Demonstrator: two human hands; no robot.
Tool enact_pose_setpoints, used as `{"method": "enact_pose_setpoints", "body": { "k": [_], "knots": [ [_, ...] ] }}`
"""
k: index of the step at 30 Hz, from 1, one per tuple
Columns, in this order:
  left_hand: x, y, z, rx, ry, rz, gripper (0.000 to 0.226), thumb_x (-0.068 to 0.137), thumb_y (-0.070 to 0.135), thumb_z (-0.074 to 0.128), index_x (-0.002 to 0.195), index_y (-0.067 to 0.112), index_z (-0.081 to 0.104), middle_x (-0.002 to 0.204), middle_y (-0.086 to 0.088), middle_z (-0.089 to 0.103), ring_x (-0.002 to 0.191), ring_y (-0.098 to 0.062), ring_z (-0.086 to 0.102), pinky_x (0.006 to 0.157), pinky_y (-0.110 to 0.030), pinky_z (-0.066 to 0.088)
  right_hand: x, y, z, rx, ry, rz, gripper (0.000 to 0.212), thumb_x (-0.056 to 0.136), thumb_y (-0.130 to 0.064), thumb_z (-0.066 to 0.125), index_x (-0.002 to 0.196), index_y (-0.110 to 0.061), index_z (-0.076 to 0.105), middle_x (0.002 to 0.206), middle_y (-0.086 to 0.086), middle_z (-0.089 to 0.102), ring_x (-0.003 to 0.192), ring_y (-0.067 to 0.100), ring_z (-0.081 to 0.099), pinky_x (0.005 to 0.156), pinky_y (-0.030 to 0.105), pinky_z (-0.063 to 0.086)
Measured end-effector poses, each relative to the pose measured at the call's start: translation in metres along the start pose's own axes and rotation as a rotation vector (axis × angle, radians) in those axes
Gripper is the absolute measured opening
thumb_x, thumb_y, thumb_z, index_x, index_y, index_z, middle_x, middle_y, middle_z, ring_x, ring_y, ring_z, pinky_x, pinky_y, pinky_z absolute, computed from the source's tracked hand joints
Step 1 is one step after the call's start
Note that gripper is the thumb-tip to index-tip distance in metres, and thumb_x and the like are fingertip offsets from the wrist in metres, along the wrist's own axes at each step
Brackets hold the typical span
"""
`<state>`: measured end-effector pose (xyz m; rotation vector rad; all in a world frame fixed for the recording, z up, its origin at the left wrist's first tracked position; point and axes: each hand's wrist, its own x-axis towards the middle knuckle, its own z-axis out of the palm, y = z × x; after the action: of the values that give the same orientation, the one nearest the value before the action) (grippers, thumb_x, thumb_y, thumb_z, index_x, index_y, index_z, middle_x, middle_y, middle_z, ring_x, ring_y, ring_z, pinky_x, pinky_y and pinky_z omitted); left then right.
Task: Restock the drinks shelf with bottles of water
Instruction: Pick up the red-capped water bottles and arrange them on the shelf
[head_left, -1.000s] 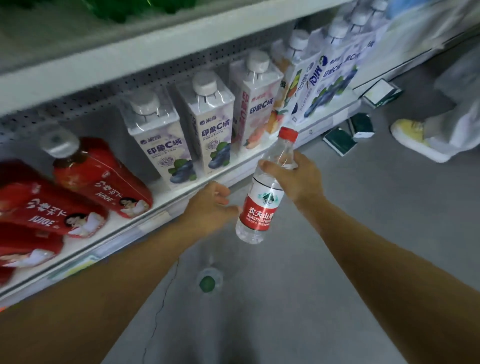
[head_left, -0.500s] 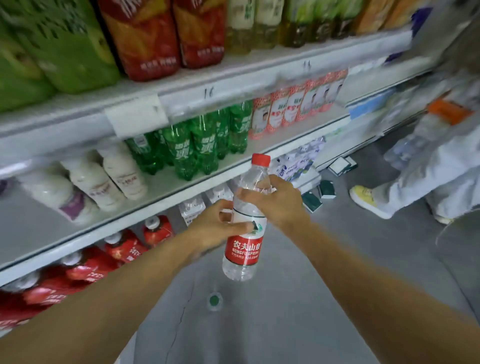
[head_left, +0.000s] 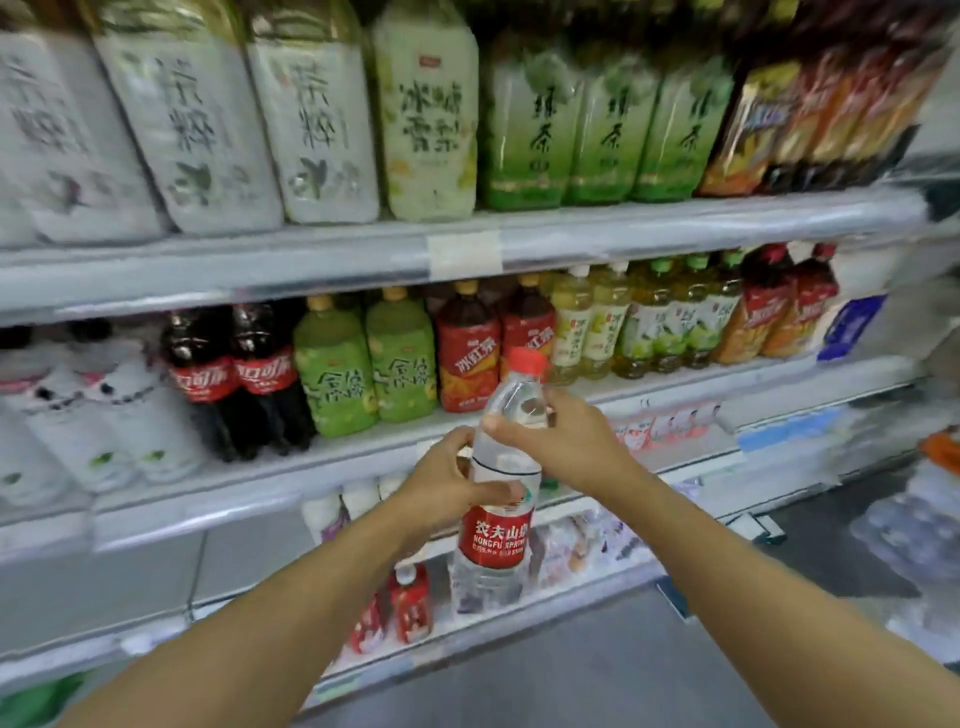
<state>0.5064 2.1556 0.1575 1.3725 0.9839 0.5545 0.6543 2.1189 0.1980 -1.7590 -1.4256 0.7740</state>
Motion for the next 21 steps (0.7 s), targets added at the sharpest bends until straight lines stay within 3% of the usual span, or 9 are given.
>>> {"method": "enact_pose_setpoints", "body": {
  "k": [3,6,9,13,16,17,21],
  "knots": [
    [-0.025,0.04,-0.02,-0.014,0.087,0.055,0.046,0.072,0.006,0.078,0.105,0.026,0.053,0.103,-0.005,0.068,0.087,-0.016,0.066,0.063,-0.023,0.051,0.0,-0.05,-0.017,-0.023,-0.124,-0.093,0.041,0.075,-0.062,0.063,0.103,-0.033,0.055,0.104,-0.012,0.063,0.095,0.007,0.06,0.086,0.033,0.051],
    [-0.053,0.076,-0.044,0.004,0.175,0.105,0.049,0.071,0.009,0.079,0.11,0.023,0.054,0.105,-0.004,0.068,0.091,-0.018,0.066,0.07,-0.028,0.053,-0.004,-0.098,-0.027,-0.018,-0.21,-0.204,0.064,0.071,-0.074,0.055,0.117,-0.03,0.054,0.116,-0.009,0.062,0.106,0.01,0.059,0.094,0.041,0.049],
    [-0.079,0.111,-0.073,0.006,0.275,0.173,0.051,0.07,0.009,0.08,0.112,0.02,0.055,0.106,-0.003,0.068,0.092,-0.018,0.066,0.076,-0.033,0.054,-0.008,-0.148,-0.032,-0.009,-0.233,-0.28,0.079,0.066,-0.079,0.054,0.128,-0.032,0.047,0.119,-0.01,0.06,0.107,0.009,0.059,0.093,0.039,0.05],
    [-0.118,0.149,-0.108,0.01,0.381,0.242,0.048,0.072,0.013,0.079,0.112,0.022,0.055,0.103,-0.004,0.068,0.086,-0.016,0.067,0.062,-0.026,0.05,-0.014,-0.202,-0.034,-0.044,-0.163,-0.382,0.061,0.081,-0.058,0.059,0.132,-0.028,0.043,0.123,-0.005,0.057,0.109,0.01,0.056,0.092,0.029,0.046],
    [-0.128,0.171,-0.119,0.016,0.402,0.244,0.049,0.072,0.014,0.079,0.113,0.023,0.054,0.104,-0.005,0.068,0.086,-0.018,0.067,0.065,-0.028,0.05,-0.008,-0.219,-0.039,-0.063,-0.087,-0.41,0.06,0.079,-0.051,0.066,0.13,-0.026,0.047,0.123,-0.003,0.056,0.112,0.013,0.055,0.098,0.037,0.046],
    [-0.16,0.196,-0.161,0.023,0.488,0.314,0.047,0.072,0.015,0.079,0.111,0.025,0.054,0.103,-0.003,0.068,0.085,-0.017,0.067,0.064,-0.027,0.05,-0.009,-0.271,-0.021,-0.07,-0.069,-0.494,0.058,0.079,-0.048,0.067,0.129,-0.026,0.047,0.123,-0.004,0.055,0.113,0.014,0.054,0.098,0.037,0.046],
    [-0.185,0.229,-0.187,0.04,0.499,0.376,0.042,0.077,0.017,0.075,0.112,0.023,0.053,0.098,0.002,0.066,0.083,-0.013,0.065,0.061,-0.026,0.048,-0.007,-0.311,-0.014,-0.118,0.007,-0.551,0.055,0.083,-0.038,0.067,0.132,-0.026,0.044,0.127,-0.004,0.051,0.116,0.013,0.05,0.089,0.029,0.045]
  ]
}}
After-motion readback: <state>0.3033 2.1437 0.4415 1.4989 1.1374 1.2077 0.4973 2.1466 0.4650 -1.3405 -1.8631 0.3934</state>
